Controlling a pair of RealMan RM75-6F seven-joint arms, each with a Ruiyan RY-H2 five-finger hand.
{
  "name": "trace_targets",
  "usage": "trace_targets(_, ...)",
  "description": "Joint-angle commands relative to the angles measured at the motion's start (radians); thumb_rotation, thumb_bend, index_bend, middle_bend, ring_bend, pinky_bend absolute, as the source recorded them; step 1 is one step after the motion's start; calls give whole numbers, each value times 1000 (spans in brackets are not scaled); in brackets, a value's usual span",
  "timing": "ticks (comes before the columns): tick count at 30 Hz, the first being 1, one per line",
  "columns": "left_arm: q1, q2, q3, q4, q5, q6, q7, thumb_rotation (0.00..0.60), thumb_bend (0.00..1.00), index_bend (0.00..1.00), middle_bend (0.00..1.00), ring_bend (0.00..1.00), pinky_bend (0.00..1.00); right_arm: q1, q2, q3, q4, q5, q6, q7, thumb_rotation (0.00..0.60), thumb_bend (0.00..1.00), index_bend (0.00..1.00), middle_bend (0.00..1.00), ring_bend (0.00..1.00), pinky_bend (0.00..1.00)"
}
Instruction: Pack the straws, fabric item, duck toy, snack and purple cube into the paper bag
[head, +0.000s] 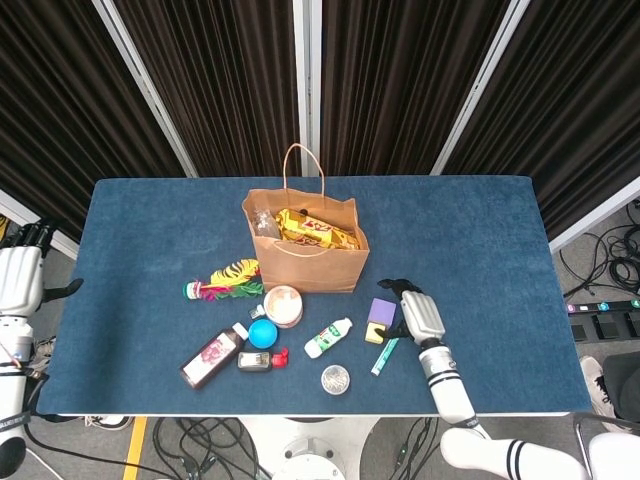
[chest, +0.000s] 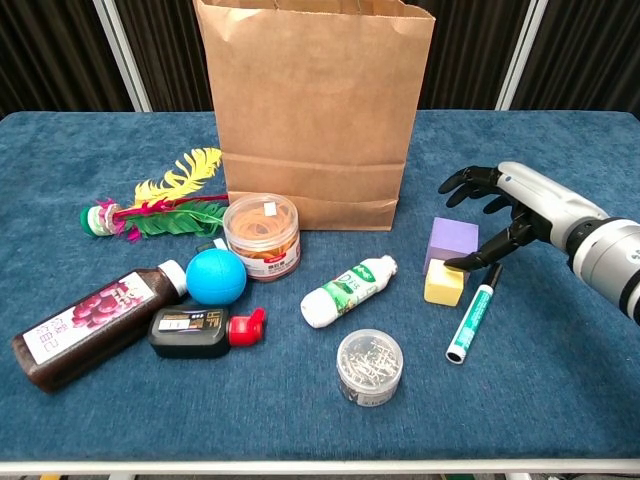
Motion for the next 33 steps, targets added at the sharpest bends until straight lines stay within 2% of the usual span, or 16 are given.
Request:
trace_targets(1,5,1,-4,6,0,-10,-13,600,92,254,305,237,325,3,-10,5,7,9,5,-10,600,0,235,250,158,225)
trace_targets(8,11,1,-13,24,9,-31,-38,600,93,251,304,237,325,8,-30,14,27,34,4,-23,600,0,235,263,172,246)
trace_targets(19,13,-2,-25,38,19,-56,-62,600,92,251,305,237,325,18,-41,30,39,45,-2,-22,600,15,277,326,267,348)
trace_targets(26,13,-6,-28,47,18,-76,-69,600,92,251,305,237,325,16,-38,31,46,60,-7,-26,600,15,279,336,276,361)
trace_targets(33,18,-10,-29,54,20,-83,-74,600,92,250,305,237,325,25,-52,36,65,67,-18,-21,600,76,309,381,330,432)
